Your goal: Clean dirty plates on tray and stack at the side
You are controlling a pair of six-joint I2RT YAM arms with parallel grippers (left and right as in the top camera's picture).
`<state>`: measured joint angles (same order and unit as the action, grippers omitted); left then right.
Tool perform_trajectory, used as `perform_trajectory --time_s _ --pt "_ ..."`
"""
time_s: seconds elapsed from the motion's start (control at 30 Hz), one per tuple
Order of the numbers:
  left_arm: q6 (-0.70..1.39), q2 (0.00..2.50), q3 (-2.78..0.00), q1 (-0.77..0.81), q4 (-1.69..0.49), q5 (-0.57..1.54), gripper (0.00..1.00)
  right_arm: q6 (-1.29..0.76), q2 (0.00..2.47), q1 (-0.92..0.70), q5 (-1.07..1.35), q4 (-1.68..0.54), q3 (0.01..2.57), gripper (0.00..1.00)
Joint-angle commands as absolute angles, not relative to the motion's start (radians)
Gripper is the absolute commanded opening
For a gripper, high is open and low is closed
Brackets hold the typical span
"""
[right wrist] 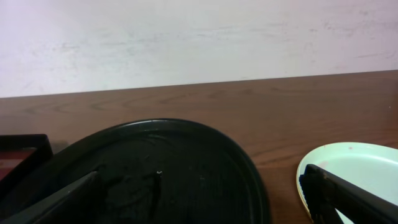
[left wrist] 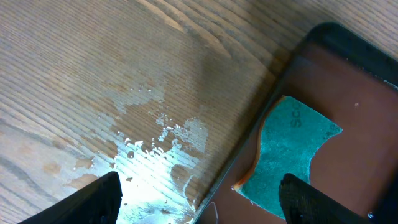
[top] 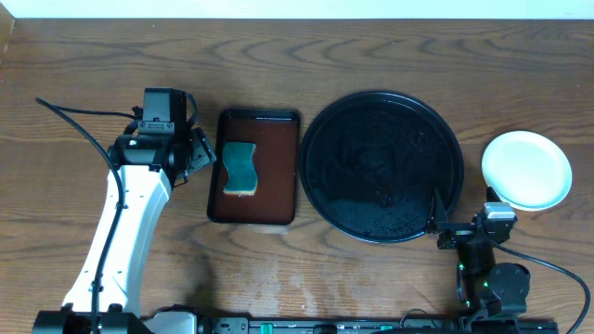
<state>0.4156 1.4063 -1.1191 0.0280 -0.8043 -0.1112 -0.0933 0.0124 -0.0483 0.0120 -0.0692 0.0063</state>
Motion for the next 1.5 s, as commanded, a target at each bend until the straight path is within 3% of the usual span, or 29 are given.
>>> perform_trajectory --time_s 0.0,1.47 --pt "0.414 1.413 -1.134 0.025 -0.806 -0.117 0.82 -0.081 0.006 -0.046 0.027 -0.072 0.005 0.99" --pt "0.414 1.397 -1.134 0.024 -0.806 -0.117 0.82 -0.081 0.006 -0.046 0.027 -0.072 0.005 0.99"
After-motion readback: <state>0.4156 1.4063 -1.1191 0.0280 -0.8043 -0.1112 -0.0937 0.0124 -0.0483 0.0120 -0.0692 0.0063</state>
